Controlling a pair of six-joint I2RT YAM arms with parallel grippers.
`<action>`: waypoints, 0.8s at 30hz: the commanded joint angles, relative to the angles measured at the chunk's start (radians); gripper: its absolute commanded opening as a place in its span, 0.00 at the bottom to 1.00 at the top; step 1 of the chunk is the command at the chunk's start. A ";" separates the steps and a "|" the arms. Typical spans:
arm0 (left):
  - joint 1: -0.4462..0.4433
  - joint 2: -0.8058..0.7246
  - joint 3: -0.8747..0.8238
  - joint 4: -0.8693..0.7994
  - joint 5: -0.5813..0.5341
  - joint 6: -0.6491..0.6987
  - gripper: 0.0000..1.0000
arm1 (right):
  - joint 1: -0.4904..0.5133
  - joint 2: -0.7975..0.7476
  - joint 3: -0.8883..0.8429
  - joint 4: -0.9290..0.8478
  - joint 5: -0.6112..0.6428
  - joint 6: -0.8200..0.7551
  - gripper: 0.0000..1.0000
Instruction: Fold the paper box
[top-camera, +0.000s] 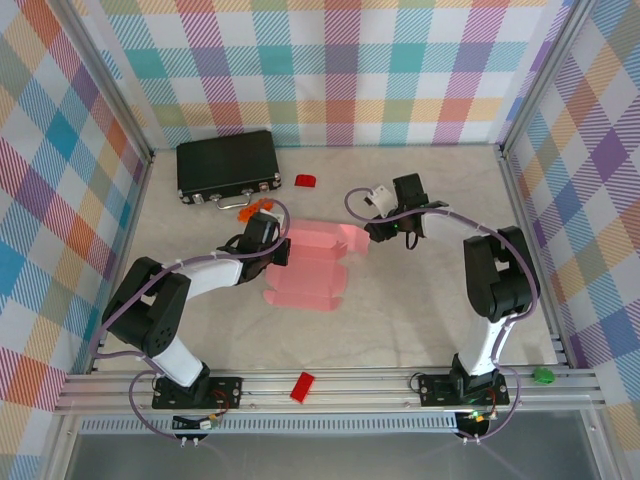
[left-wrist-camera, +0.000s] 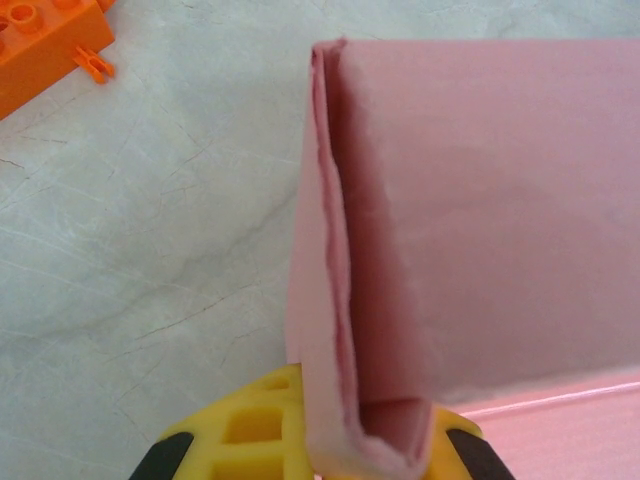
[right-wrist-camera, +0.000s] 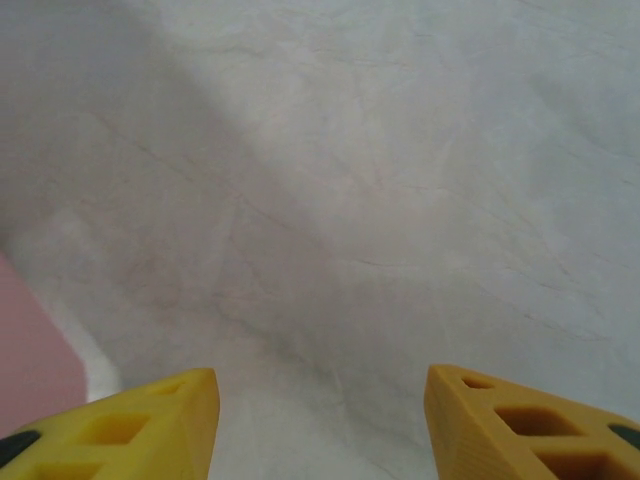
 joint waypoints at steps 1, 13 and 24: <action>-0.009 0.006 -0.016 0.035 0.007 -0.022 0.00 | 0.018 -0.007 0.007 -0.036 -0.092 -0.049 0.57; -0.009 0.023 -0.008 0.040 -0.005 -0.040 0.00 | 0.083 -0.024 -0.005 -0.086 -0.178 -0.103 0.56; -0.009 0.039 -0.003 0.039 -0.024 -0.058 0.00 | 0.100 -0.028 0.012 -0.133 -0.111 -0.113 0.54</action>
